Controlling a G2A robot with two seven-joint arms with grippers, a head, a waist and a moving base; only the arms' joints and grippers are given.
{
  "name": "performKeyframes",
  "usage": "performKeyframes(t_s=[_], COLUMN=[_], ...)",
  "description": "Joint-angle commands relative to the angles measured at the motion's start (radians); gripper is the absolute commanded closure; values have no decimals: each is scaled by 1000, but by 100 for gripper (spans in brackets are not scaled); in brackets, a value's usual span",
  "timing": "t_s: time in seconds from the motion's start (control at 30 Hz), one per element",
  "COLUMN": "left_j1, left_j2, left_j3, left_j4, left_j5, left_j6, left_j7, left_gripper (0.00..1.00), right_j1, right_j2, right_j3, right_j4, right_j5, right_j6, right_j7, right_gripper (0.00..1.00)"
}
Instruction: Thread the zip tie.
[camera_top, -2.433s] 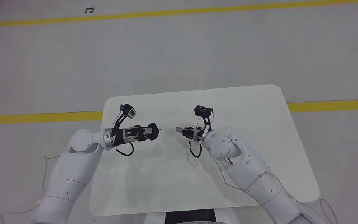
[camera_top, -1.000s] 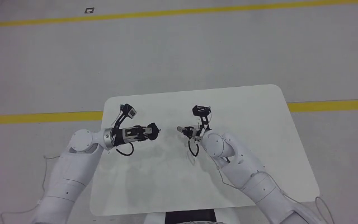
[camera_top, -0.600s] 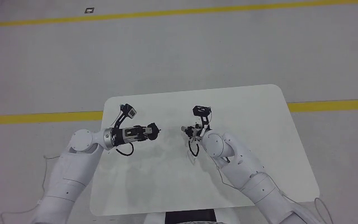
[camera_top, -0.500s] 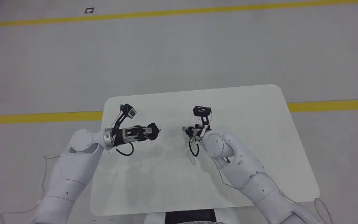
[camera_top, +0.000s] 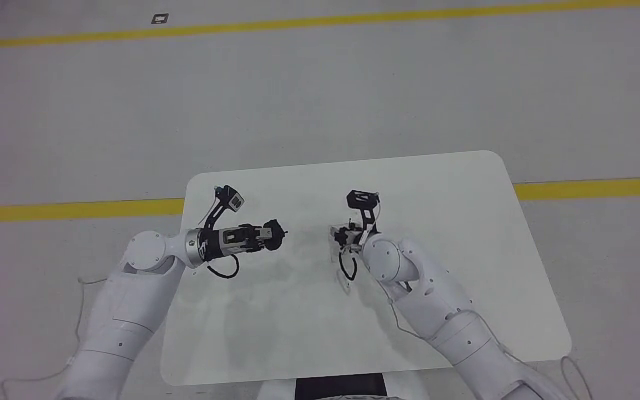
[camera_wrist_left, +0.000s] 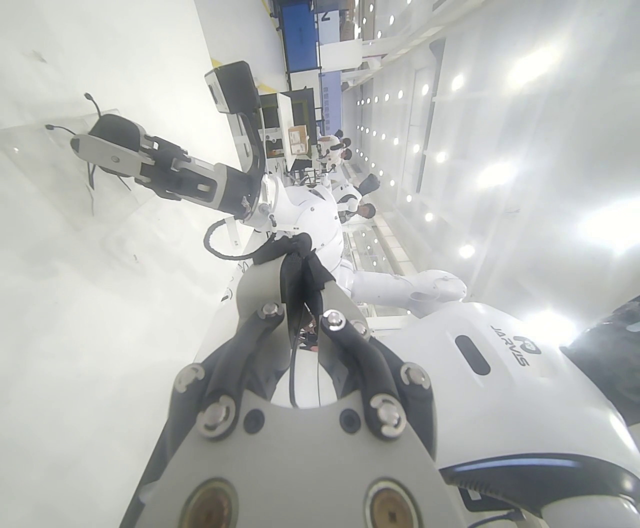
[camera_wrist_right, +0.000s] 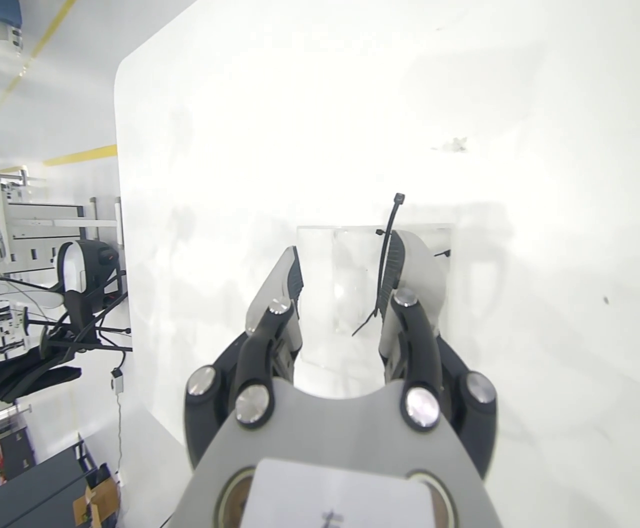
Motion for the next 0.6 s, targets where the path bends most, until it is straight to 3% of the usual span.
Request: performKeyframes(t_s=[0.0,0.57], left_j1=[0,0], left_j2=[0,0], left_j3=[0,0], left_j4=[0,0], left_j5=[0,0], left_j6=[0,0], left_j7=[0,0], left_gripper=[100,100], right_j1=[-3,-25], right_j2=[-1,-15], right_j3=[4,33], right_j4=[-2,-7], right_j5=[-5,-47], right_j6=[0,0], right_j7=[2,37], right_gripper=[69,83])
